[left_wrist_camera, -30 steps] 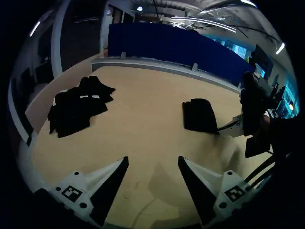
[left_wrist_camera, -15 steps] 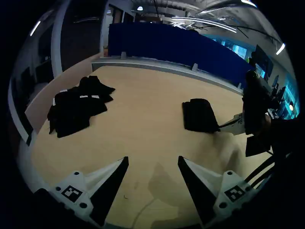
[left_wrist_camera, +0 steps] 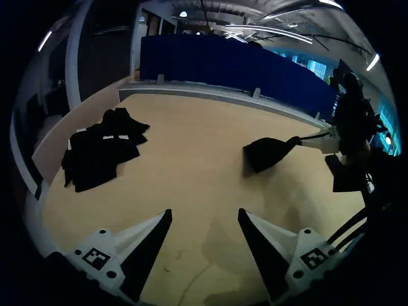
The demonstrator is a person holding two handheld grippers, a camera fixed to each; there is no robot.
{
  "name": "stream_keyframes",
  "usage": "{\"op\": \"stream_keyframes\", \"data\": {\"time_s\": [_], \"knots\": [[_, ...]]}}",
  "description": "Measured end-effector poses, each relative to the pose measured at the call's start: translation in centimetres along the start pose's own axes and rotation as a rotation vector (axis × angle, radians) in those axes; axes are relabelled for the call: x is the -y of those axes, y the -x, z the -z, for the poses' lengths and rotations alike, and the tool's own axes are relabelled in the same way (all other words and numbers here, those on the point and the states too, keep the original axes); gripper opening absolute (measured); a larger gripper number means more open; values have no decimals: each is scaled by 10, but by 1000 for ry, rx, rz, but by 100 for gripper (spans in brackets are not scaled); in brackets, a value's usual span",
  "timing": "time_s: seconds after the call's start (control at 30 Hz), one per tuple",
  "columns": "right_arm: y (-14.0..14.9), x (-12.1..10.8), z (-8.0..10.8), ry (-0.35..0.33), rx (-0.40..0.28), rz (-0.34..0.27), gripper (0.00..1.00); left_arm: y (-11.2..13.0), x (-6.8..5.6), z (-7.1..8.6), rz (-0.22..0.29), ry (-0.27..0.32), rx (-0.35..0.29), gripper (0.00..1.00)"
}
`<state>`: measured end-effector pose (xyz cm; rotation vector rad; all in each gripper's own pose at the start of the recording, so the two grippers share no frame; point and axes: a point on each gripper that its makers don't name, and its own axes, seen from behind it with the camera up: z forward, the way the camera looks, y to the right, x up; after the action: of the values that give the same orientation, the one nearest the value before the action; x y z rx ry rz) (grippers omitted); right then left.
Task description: Fold towel
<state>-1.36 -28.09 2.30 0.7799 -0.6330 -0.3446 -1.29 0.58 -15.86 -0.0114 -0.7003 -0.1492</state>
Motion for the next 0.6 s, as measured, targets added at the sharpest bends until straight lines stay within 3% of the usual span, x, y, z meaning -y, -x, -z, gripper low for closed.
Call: {"op": "stream_keyframes", "data": {"time_s": [0.3,0.6], "knots": [[-61,-16,28,7,-108,19,2,-10,-7,-1,-17,14,-13,96],[-70,-32,47,22,-128,14,2,-18,-16,-2,-26,31,-28,96]]}}
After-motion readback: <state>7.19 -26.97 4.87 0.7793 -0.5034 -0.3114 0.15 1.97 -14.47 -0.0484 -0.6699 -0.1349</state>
